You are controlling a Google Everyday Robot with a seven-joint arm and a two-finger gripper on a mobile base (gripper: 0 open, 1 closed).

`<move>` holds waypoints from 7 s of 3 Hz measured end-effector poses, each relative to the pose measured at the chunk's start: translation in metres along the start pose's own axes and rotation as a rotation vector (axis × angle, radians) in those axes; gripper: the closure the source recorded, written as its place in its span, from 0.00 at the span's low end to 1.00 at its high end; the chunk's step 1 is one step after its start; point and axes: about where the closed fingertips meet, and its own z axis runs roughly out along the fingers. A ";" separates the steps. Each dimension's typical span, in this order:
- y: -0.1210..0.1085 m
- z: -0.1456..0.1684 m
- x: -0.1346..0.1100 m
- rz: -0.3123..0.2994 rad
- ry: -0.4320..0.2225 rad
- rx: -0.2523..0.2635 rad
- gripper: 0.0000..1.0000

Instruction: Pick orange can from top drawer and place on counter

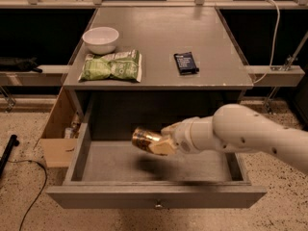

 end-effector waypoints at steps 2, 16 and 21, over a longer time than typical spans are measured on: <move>-0.020 -0.117 -0.085 -0.119 -0.014 0.113 1.00; -0.192 -0.198 -0.212 -0.299 0.127 0.247 1.00; -0.183 -0.187 -0.206 -0.280 -0.038 0.052 1.00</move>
Offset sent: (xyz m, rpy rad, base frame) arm 0.0047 -0.0763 0.2223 -0.1178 -0.2303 -0.0355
